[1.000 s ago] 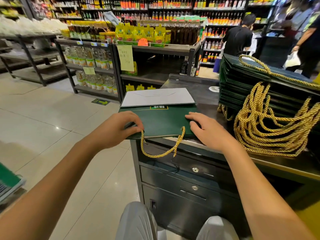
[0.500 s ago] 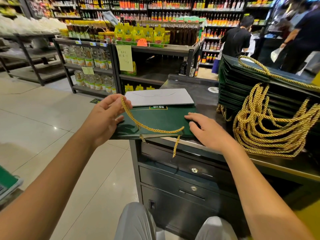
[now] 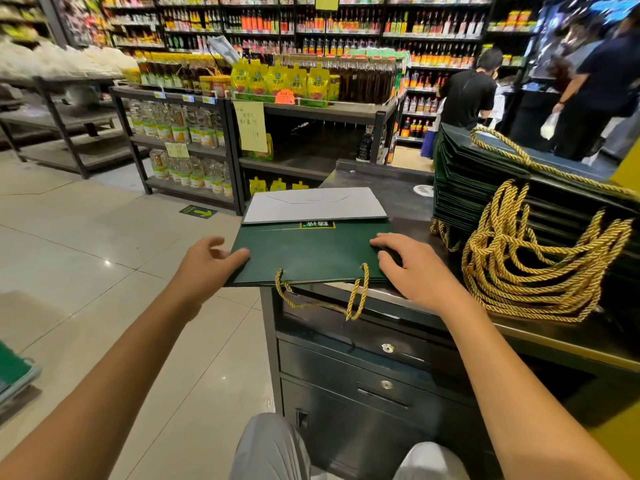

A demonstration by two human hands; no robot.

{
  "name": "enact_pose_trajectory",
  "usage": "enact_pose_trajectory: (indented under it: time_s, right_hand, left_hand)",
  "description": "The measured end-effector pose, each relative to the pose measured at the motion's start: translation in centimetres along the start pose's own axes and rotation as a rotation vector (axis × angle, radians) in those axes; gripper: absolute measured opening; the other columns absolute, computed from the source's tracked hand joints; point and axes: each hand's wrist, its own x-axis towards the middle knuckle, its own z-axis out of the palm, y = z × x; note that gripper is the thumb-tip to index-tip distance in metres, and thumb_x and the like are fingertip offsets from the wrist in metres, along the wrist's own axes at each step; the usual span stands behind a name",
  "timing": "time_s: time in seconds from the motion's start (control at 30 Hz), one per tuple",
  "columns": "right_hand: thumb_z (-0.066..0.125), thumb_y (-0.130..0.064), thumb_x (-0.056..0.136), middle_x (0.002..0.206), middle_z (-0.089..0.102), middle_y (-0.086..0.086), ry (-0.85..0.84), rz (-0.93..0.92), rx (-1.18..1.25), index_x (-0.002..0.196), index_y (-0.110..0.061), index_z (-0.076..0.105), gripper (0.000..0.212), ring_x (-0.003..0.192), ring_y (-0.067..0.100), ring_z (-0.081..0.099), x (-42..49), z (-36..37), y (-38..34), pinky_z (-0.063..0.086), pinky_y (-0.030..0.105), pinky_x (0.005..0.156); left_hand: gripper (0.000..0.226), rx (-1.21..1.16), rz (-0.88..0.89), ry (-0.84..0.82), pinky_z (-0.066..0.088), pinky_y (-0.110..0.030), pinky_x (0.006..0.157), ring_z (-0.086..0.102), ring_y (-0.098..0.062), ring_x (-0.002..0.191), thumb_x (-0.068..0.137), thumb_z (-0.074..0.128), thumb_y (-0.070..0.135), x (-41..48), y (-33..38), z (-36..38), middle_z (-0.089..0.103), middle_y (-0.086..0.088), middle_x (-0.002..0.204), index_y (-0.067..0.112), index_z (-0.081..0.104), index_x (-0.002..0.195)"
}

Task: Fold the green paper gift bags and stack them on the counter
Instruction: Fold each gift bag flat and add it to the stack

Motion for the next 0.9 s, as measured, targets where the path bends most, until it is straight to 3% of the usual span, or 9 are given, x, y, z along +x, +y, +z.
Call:
enact_pose_trajectory:
  time_s: [0.2,0.3,0.37,0.53,0.67,0.77,0.83,0.87,0.9]
  right_hand:
    - [0.057,-0.041,0.100,0.137,0.063,-0.011,0.107,-0.140,0.043,0.134,-0.025,0.064,0.038,0.130,0.007,0.053,-1.2,0.4,-3.2,0.043,0.036,0.112]
    - [0.064,-0.063,0.088,0.151,0.048,-0.015,-0.021,-0.257,-0.008,0.146,-0.033,0.051,0.067,0.142,0.004,0.038,-1.7,0.9,-7.2,0.031,0.030,0.118]
    - [0.063,-0.070,0.085,0.159,0.037,-0.013,-0.084,-0.308,-0.131,0.155,-0.035,0.035,0.084,0.147,0.008,0.030,-1.4,1.5,-9.3,0.030,0.035,0.119]
    - [0.055,-0.050,0.099,0.157,0.040,-0.007,-0.007,-0.330,-0.266,0.161,-0.037,0.012,0.076,0.142,0.019,0.038,-0.5,2.8,-11.4,0.039,0.049,0.114]
    - [0.045,-0.027,0.106,0.150,0.048,-0.011,0.138,-0.287,0.045,0.158,-0.048,0.017,0.062,0.130,0.016,0.050,0.0,2.0,-11.7,0.046,0.050,0.105]
    - [0.045,-0.018,0.107,0.122,0.063,-0.010,0.314,-0.285,0.336,0.156,-0.046,0.029,0.058,0.096,0.000,0.059,-0.2,0.7,-12.0,0.050,0.023,0.084]
    - [0.043,-0.014,0.108,0.094,0.066,0.001,0.408,-0.279,0.521,0.155,-0.042,0.034,0.056,0.070,0.006,0.056,-0.5,-0.6,-12.3,0.035,0.009,0.067]
    - [0.042,-0.013,0.108,0.093,0.066,0.007,0.448,-0.281,0.612,0.155,-0.040,0.034,0.054,0.072,0.011,0.059,-0.7,-1.4,-12.6,0.048,0.020,0.061]
    - [0.041,-0.012,0.109,0.103,0.067,0.006,0.494,-0.288,0.677,0.154,-0.036,0.035,0.052,0.087,0.012,0.064,-0.7,-2.0,-12.8,0.054,0.032,0.086]
  left_hand:
    - [0.036,-0.288,-0.080,-0.125,0.059,-0.026,0.067,0.071,-0.017,0.088,0.098,0.064,0.012,-1.0,0.1,-0.2,0.071,-0.014,0.111,0.004,0.056,0.132]
    - [0.035,-0.360,-0.086,-0.113,0.062,-0.026,0.069,0.073,-0.020,0.090,0.097,0.063,0.008,-1.6,0.9,-0.2,0.071,-0.015,0.111,0.001,0.055,0.130]
    - [0.035,-0.386,-0.071,-0.103,0.061,-0.027,0.070,0.074,-0.020,0.091,0.097,0.064,0.009,-2.0,1.6,-0.3,0.071,-0.013,0.111,0.003,0.055,0.130]
    - [0.028,-0.530,0.034,-0.131,0.062,-0.028,0.070,0.076,-0.022,0.091,0.099,0.061,0.014,-3.3,4.0,-0.7,0.072,-0.014,0.113,0.006,0.059,0.127]
    - [0.030,-0.663,0.130,-0.233,0.063,-0.031,0.074,0.075,-0.028,0.097,0.106,0.046,0.034,-3.8,5.9,-0.7,0.076,-0.009,0.111,0.018,0.064,0.124]
    - [0.029,-0.554,0.138,-0.252,0.062,-0.032,0.083,0.074,-0.028,0.102,0.106,0.047,0.024,-3.6,5.5,0.1,0.075,-0.012,0.113,0.014,0.063,0.127]
    - [0.029,-0.475,0.073,-0.297,0.062,-0.032,0.084,0.074,-0.027,0.103,0.104,0.051,0.021,-3.4,4.2,1.1,0.074,-0.015,0.114,0.010,0.062,0.128]
    - [0.029,-0.460,0.037,-0.321,0.062,-0.031,0.085,0.074,-0.027,0.102,0.102,0.054,0.022,-3.5,3.5,1.6,0.074,-0.016,0.115,0.009,0.063,0.126]
    - [0.031,-0.452,0.007,-0.342,0.061,-0.032,0.087,0.074,-0.027,0.103,0.101,0.056,0.024,-3.6,2.9,2.0,0.074,-0.017,0.115,0.008,0.062,0.127]
